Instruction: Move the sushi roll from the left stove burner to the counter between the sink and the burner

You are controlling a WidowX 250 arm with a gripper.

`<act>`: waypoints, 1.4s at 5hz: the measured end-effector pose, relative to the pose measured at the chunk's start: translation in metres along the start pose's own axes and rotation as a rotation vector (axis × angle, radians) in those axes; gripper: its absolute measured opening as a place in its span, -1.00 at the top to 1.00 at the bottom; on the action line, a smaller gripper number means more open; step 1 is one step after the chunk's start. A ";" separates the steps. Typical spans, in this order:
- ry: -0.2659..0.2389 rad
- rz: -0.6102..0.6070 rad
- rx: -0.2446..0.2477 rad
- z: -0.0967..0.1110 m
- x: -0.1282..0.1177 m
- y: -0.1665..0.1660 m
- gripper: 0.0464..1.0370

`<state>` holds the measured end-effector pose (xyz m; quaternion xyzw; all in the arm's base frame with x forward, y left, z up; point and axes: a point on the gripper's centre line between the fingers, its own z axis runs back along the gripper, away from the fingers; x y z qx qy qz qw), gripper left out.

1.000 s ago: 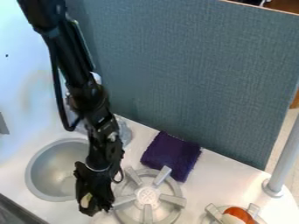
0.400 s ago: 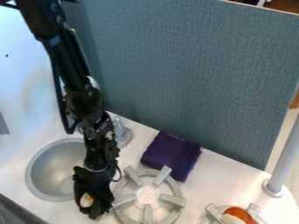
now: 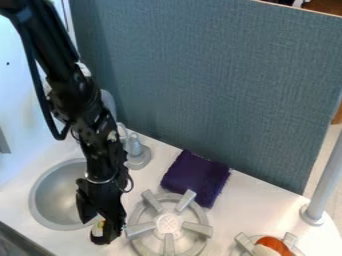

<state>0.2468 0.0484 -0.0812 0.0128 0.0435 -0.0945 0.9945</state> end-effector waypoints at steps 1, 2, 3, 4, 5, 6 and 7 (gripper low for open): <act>-0.069 -0.020 -0.010 0.023 0.008 -0.008 -0.94; -0.168 -0.167 0.002 0.060 0.024 -0.054 -0.94; -0.173 -0.253 -0.034 0.070 0.030 -0.098 -0.94; -0.230 -0.319 -0.088 0.083 0.053 -0.146 -0.94; -0.238 -0.272 -0.131 0.073 0.071 -0.190 -0.94; -0.212 -0.273 -0.136 0.065 0.084 -0.218 -0.94; -0.193 -0.291 -0.102 0.060 0.091 -0.234 -0.94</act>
